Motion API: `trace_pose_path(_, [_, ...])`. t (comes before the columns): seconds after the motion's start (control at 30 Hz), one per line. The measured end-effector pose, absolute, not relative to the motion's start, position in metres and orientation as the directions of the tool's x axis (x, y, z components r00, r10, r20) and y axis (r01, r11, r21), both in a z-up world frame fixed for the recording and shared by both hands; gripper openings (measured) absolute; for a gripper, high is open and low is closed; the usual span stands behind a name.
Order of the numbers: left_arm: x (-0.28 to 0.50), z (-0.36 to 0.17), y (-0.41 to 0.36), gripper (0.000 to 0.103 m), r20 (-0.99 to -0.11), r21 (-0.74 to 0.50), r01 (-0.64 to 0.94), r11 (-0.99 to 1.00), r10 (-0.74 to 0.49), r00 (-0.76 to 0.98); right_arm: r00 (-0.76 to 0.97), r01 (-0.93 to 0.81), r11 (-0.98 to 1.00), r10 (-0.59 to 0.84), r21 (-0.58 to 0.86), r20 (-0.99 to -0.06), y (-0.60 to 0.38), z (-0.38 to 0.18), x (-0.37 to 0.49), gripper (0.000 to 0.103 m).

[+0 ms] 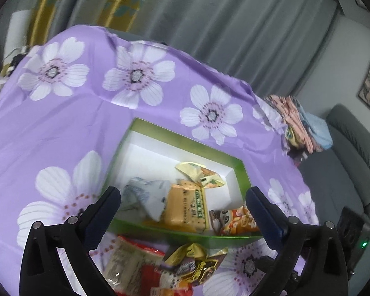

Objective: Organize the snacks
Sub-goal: 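Move the right gripper back to the pile over the red-and-white packet, then close the right gripper on the red-and-white packet and lift it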

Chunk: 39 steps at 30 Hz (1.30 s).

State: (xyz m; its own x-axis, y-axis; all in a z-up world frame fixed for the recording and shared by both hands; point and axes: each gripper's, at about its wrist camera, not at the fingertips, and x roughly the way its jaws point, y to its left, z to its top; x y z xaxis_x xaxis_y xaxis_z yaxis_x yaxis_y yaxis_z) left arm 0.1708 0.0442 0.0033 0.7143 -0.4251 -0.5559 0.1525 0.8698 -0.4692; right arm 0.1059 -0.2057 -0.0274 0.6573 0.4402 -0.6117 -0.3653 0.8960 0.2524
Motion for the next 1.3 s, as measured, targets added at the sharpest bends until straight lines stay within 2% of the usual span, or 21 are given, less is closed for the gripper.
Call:
trace_pose_path(0.17, [0.151, 0.000, 0.076, 0.101, -0.555, -0.502, 0.078, 0.861, -0.390, 0.735, 0.641, -0.383, 0.890, 0.449, 0.247, -0.622, -0.201, -0.035, 0.091, 0.089])
trace_pose_path(0.33, [0.135, -0.015, 0.081, 0.101, -0.615, -0.462, 0.061, 0.885, -0.369, 0.697, 0.609, -0.404, 0.875, 0.475, 0.268, -0.635, -0.194, -0.044, 0.076, 0.089])
trace_pose_path(0.5, [0.121, -0.044, 0.077, 0.101, -0.658, -0.462, 0.075, 0.884, -0.398, 0.639, 0.587, -0.399, 0.873, 0.478, 0.280, -0.653, -0.189, -0.057, 0.066, 0.089])
trace_pose_path(0.73, [0.122, -0.061, 0.076, 0.101, -0.627, -0.558, 0.121, 0.821, -0.513, 0.586, 0.586, -0.360, 0.890, 0.449, 0.279, -0.674, -0.185, -0.073, 0.058, 0.089])
trace_pose_path(1.07, [0.132, -0.082, 0.109, 0.101, -0.639, -0.632, 0.004, 0.775, -0.525, 0.562, 0.447, -0.465, 0.778, 0.618, 0.422, -0.647, -0.152, -0.090, 0.051, 0.089])
trace_pose_path(1.13, [0.133, -0.085, 0.109, 0.101, -0.643, -0.632, -0.001, 0.775, -0.524, 0.558, 0.404, -0.482, 0.737, 0.667, 0.474, -0.626, -0.144, -0.092, 0.050, 0.087])
trace_pose_path(1.3, [0.134, -0.087, 0.103, 0.101, -0.673, -0.587, 0.007, 0.809, -0.493, 0.551, 0.322, -0.519, 0.681, 0.716, 0.517, -0.620, -0.113, -0.099, 0.049, 0.067])
